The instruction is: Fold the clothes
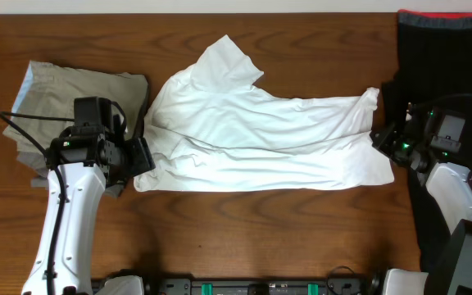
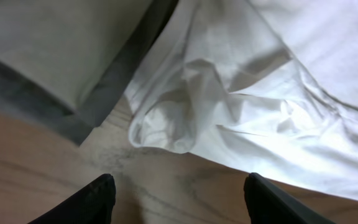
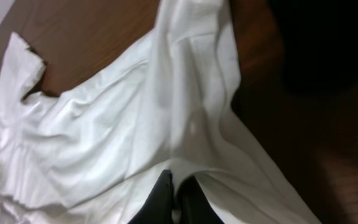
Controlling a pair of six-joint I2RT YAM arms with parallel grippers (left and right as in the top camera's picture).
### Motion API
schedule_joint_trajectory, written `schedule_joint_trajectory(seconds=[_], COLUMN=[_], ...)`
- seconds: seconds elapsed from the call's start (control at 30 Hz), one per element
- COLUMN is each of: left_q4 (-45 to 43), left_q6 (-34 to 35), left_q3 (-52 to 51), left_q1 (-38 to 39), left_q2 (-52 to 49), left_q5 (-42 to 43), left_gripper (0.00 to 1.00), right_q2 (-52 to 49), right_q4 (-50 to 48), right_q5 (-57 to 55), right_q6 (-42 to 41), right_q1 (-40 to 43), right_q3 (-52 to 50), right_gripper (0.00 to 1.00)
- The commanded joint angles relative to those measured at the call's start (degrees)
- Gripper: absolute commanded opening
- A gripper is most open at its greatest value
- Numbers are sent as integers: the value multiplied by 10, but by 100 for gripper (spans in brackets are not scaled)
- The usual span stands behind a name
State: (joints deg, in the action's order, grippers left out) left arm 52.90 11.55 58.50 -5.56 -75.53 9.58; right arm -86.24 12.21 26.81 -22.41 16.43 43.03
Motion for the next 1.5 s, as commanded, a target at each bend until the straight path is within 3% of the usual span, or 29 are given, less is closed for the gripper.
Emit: schedule_joint_trajectory(seconds=[0.0, 0.13, 0.23, 0.37, 0.47, 0.6, 0.83, 1.0, 1.23, 1.47], left_q4=[-5, -10, 1, 35, 70, 110, 121, 30, -182, -261], left_q6=[-45, -69, -81, -106, -111, -118, -151, -165, -162, -154], left_q3=[11, 12, 19, 64, 144, 299, 530, 621, 624, 624], left_q1=[-1, -1, -1, 6, 26, 71, 123, 137, 142, 144], left_q2=[3, 3, 3, -7, -41, -138, -356, -486, -581, -642], left_q5=[30, 51, 59, 68, 69, 68, 67, 67, 67, 67], left_gripper=[68, 68, 68, 68, 69, 69, 72, 74, 76, 75], right_q2=[-6, -12, -11, -10, -9, -9, -9, -10, -10, -10], right_q4=[-16, -33, -31, 10, 116, 272, 398, 417, 443, 471], right_q5=[-44, -56, -51, 1, 1, -15, 6, 12, 0, -22], right_q6=[-20, -20, -19, 20, 81, 135, 135, 136, 135, 135], right_q1=[2, 0, 1, 0, -7, -21, -22, -36, -65, -89], right_q3=[5, 5, 5, 32, 104, 232, 376, 384, 378, 378], right_gripper=[10, 42, 50, 50, 50, 56, 60, 63, 61, 58])
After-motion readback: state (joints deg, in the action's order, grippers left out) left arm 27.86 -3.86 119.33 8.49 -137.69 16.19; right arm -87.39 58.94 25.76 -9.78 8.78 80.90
